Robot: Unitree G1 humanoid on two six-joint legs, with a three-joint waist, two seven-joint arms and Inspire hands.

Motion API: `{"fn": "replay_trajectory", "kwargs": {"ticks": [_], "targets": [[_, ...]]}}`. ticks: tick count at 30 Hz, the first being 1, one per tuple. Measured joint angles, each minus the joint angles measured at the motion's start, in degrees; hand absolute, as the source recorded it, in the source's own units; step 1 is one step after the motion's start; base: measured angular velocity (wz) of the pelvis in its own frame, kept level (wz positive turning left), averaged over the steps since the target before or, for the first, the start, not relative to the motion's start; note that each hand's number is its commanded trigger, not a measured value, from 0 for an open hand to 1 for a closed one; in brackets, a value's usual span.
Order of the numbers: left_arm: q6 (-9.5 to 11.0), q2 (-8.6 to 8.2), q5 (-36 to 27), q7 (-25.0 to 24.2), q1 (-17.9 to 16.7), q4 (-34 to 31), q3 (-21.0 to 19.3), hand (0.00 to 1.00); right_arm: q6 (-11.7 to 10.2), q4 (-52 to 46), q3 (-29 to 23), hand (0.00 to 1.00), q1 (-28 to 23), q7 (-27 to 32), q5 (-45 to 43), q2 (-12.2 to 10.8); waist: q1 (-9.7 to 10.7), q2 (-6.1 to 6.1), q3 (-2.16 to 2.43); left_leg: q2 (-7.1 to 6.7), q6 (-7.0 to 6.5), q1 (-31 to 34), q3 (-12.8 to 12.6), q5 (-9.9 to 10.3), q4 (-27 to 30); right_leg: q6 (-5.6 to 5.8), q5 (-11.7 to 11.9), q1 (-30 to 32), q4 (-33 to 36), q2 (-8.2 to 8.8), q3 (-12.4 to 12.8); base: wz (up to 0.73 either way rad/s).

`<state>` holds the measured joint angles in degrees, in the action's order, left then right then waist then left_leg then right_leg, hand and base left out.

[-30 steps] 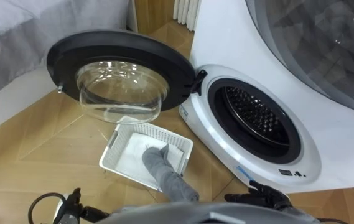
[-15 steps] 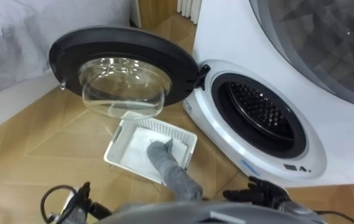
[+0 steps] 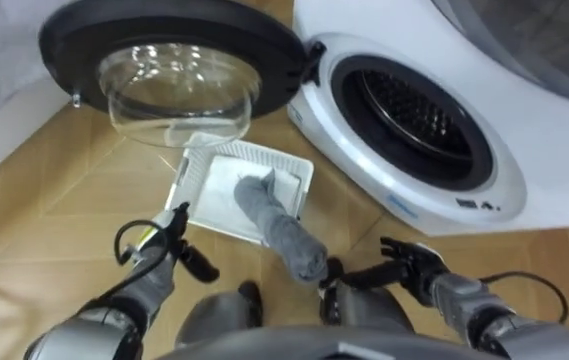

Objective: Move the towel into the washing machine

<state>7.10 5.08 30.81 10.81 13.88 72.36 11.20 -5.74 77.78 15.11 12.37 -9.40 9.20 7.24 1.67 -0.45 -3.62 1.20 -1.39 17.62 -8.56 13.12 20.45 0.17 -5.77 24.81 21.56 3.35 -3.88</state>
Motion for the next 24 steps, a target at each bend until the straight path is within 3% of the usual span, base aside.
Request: {"fn": "replay_trajectory", "kwargs": {"ticks": [3, 7, 9, 10, 12, 16, 18, 24], "targets": [[0.33, -0.53, 4.21, 1.07, 2.5, 0.37, 1.35, 0.0, -0.54, -0.3, 0.29, 0.0, 1.66, 0.06, 0.23, -0.88, 1.38, -0.1, -0.17, 0.22, -0.25, 5.75, -0.35, 0.53, 4.01, -0.01, 0.28, 5.35, 2.32, -0.21, 1.32, -0.05], [0.45, -1.25, 4.91, 2.7, 6.52, 1.26, 3.76, 0.0, -0.68, -1.67, 1.67, 0.0, 2.98, 0.96, 1.72, -1.26, 1.88, 0.41, -0.52, 1.28, -0.39, 11.92, -0.89, 1.66, 8.77, -0.28, 1.17, 10.62, 4.54, -0.96, 1.98, -0.14], [0.48, -1.28, 4.92, 3.79, 9.28, 2.03, 5.48, 0.0, -0.69, -2.56, 2.22, 0.0, 4.17, 1.81, 2.17, -1.68, 2.83, 0.89, -1.25, 1.79, -0.65, 15.49, -1.66, 2.44, 11.67, -0.38, 1.24, 14.28, 6.67, -1.16, 2.56, -0.17], [0.48, -1.23, 4.93, 4.02, 9.71, 2.06, 6.04, 0.0, -0.71, -2.68, 2.76, 0.0, 4.45, 2.08, 2.67, -1.81, 2.9, 0.94, -1.38, 2.13, -0.68, 16.29, -2.05, 2.82, 12.54, -0.4, 1.27, 15.16, 7.28, -1.4, 2.89, -0.33], [0.45, -1.12, 5.78, 5.45, 11.27, 1.89, 8.25, 0.0, -0.77, -5.15, 5.06, 0.0, 4.57, 2.67, 4.45, -2.21, 3.17, 1.08, -1.44, 3.48, -0.62, 20.54, -3.11, 4.51, 16.62, -0.64, 1.07, 19.6, 9.7, -2.3, 3.82, -0.37], [0.5, -1.46, 6.57, 6.69, 13.24, 1.89, 11.2, 0.0, -1.86, -8.02, 6.55, 0.0, 4.83, 3.76, 6.53, -2.34, 4.7, 1.08, -1.53, 4.7, -0.85, 25.82, -4.49, 6.12, 20.93, -0.94, 0.8, 25.44, 13.51, -2.94, 4.63, -0.26], [0.48, -1.97, 7.0, 7.8, 14.87, 1.94, 13.15, 0.0, -2.67, -9.1, 7.46, 0.0, 5.29, 3.89, 9.14, -2.29, 5.48, 1.04, -1.6, 5.63, -0.9, 29.4, -4.96, 8.09, 25.32, -1.05, -0.52, 29.66, 17.81, -3.5, 5.25, -0.22], [0.3, -1.29, 7.59, 7.99, 17.73, 2.01, 14.91, 0.0, -3.12, -12.71, 8.51, 0.0, 6.61, 4.29, 13.0, -2.7, 8.03, 0.7, -1.83, 8.01, -0.63, 36.66, -4.78, 12.79, 35.76, -1.85, -4.21, 37.69, 27.43, -4.44, 4.96, -0.13]]}}
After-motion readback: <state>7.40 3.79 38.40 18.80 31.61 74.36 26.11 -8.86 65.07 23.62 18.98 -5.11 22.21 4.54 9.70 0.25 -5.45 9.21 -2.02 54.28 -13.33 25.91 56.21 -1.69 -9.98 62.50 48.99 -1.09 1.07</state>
